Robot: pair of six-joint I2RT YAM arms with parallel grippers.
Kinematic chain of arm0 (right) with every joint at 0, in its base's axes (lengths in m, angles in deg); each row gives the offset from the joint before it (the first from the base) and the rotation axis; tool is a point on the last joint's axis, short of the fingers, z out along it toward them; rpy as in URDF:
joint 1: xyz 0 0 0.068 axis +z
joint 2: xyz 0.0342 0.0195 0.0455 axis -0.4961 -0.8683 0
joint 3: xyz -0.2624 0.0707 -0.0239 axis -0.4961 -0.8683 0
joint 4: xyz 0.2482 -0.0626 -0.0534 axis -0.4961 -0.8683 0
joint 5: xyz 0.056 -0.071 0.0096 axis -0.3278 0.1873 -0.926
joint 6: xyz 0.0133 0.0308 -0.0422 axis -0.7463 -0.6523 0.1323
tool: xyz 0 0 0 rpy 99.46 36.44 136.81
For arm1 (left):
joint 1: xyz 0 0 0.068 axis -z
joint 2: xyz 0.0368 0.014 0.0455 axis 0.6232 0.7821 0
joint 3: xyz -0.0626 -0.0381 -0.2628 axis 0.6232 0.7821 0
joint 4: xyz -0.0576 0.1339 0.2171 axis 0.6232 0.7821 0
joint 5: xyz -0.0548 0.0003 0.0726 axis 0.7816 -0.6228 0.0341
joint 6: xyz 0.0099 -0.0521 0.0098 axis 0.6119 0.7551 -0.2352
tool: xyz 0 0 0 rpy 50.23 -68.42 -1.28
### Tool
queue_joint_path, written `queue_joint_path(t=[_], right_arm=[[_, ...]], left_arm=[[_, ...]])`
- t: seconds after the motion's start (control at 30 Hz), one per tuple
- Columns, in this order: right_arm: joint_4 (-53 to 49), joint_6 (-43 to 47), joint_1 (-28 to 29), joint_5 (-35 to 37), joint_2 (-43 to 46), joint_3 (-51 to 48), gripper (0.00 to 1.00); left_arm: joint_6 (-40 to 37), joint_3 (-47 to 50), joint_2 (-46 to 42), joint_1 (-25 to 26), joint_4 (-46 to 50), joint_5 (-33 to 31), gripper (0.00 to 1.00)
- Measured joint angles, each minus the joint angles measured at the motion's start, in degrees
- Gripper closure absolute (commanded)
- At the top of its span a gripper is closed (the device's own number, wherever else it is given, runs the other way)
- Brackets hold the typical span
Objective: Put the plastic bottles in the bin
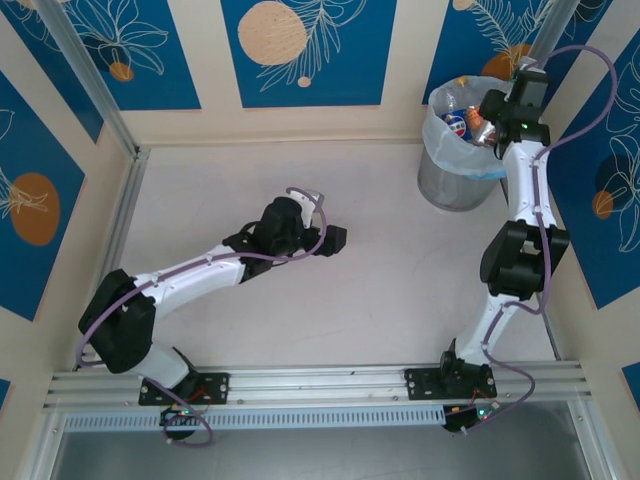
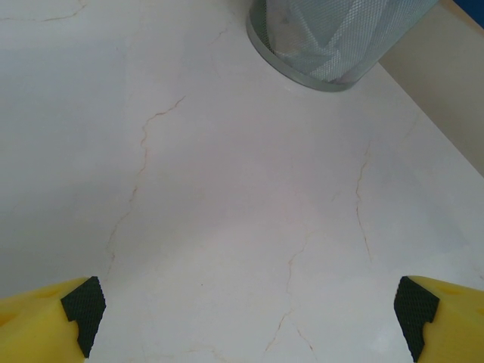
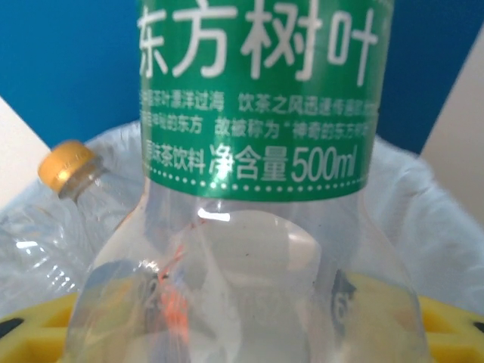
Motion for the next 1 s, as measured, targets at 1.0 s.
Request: queue_joint_path(t=[1.0], right_arm=[[-10.5,-2.4,0.9,2.3,0.7,4.9,0.01]], left_arm=[[0.0,1.7,-0.5,0.0,0.1,-3.9,0.01]])
